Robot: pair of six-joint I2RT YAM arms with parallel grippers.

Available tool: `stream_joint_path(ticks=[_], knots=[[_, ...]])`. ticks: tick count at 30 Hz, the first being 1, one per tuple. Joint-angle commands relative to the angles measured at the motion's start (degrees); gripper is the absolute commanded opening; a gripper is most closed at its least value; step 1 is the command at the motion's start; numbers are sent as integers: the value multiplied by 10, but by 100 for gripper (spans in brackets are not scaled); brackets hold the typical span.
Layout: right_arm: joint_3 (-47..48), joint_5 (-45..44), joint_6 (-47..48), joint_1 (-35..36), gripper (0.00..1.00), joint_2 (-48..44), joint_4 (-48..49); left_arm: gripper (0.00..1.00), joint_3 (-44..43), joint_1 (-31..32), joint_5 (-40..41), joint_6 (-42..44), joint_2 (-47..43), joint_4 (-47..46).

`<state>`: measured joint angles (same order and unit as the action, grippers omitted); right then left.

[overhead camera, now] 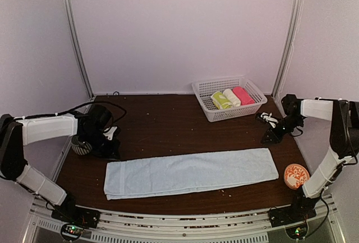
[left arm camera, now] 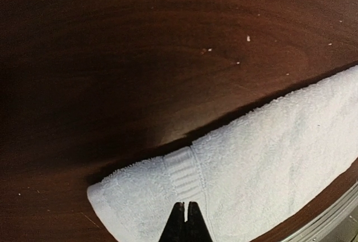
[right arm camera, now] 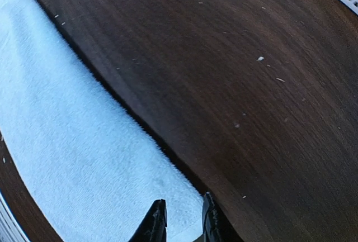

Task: Roll the towels
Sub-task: Move the towel to the center of the board.

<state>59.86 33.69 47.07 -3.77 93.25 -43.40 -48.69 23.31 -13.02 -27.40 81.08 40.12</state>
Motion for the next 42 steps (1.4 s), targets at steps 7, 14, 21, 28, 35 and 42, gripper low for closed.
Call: stream_joint_path(ticks=[7, 14, 21, 28, 35, 42], knots=[[-34, -97, -65, 9, 21, 35, 63, 0, 44, 7, 80, -27, 48, -51], [-59, -155, -76, 10, 20, 51, 106, 0, 35, 7, 103, -20, 80, -64], [-53, -220, -115, 9, 18, 71, 165, 0, -17, 8, 115, -5, 143, -86], [25, -242, -158, -5, 18, 137, 183, 0, -122, 7, 178, 1, 225, -103], [79, -176, -168, -9, 27, 130, 156, 0, -203, 9, 157, 6, 205, -117], [80, -103, -183, -9, 37, 8, 94, 30, -162, 14, 90, 31, 87, -149]])
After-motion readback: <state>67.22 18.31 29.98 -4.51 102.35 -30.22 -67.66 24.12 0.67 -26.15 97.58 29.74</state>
